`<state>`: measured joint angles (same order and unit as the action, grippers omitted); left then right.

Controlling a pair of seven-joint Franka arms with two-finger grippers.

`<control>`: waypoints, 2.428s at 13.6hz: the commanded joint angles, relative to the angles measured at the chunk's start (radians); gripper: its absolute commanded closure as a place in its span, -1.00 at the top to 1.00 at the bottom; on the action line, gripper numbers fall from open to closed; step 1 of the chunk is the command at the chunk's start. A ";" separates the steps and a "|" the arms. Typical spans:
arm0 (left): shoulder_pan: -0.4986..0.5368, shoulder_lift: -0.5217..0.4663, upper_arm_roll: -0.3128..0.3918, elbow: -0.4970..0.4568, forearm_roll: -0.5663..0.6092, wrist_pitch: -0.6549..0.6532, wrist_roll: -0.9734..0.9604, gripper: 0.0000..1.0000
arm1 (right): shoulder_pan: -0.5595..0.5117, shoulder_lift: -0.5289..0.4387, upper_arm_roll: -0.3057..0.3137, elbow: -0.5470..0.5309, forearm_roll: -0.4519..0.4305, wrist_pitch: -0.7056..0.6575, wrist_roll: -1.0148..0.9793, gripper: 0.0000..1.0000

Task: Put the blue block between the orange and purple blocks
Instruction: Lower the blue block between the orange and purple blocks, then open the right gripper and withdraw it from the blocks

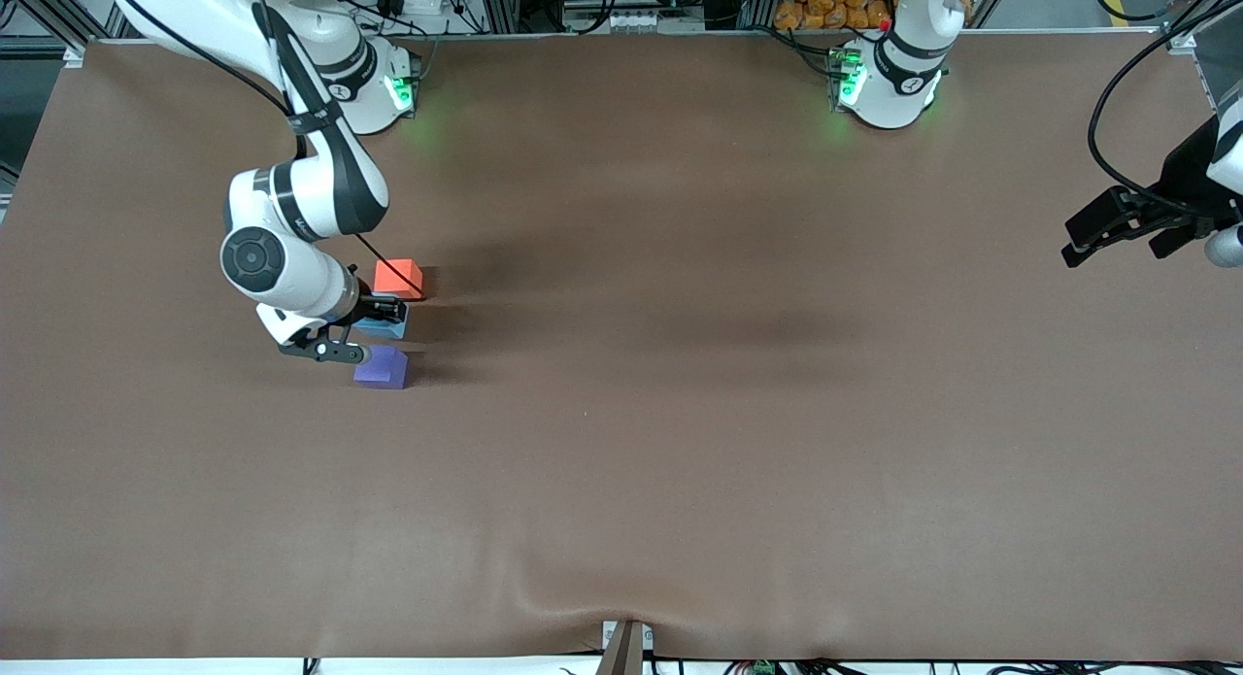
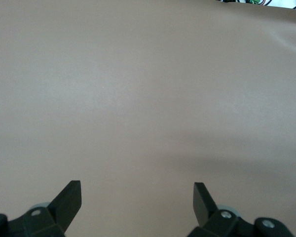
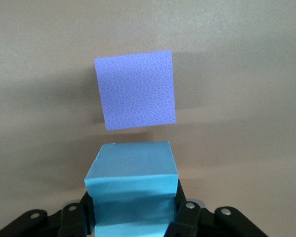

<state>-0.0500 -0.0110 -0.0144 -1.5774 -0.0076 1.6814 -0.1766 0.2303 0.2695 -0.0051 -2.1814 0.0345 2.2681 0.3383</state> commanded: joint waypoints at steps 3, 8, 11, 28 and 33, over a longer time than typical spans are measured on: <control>0.004 -0.015 -0.004 -0.012 -0.015 0.006 0.014 1.00 | -0.019 0.014 0.013 -0.017 -0.011 0.033 -0.012 -0.84; 0.004 -0.010 -0.006 -0.012 -0.017 0.006 0.012 1.00 | -0.019 0.059 0.013 -0.026 -0.011 0.096 -0.012 -0.84; 0.004 -0.009 -0.006 -0.012 -0.017 0.009 0.012 1.00 | -0.019 0.068 0.013 -0.027 -0.011 0.103 -0.012 -0.83; 0.004 -0.003 -0.004 -0.012 -0.017 0.027 0.012 1.00 | -0.045 0.080 0.017 0.430 0.025 -0.434 -0.005 1.00; 0.002 -0.001 -0.004 -0.010 -0.017 0.029 0.012 1.00 | -0.097 0.086 0.016 0.738 0.061 -0.555 -0.012 1.00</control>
<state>-0.0501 -0.0085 -0.0177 -1.5845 -0.0076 1.6997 -0.1766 0.1729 0.3319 -0.0061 -1.5460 0.0699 1.7516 0.3386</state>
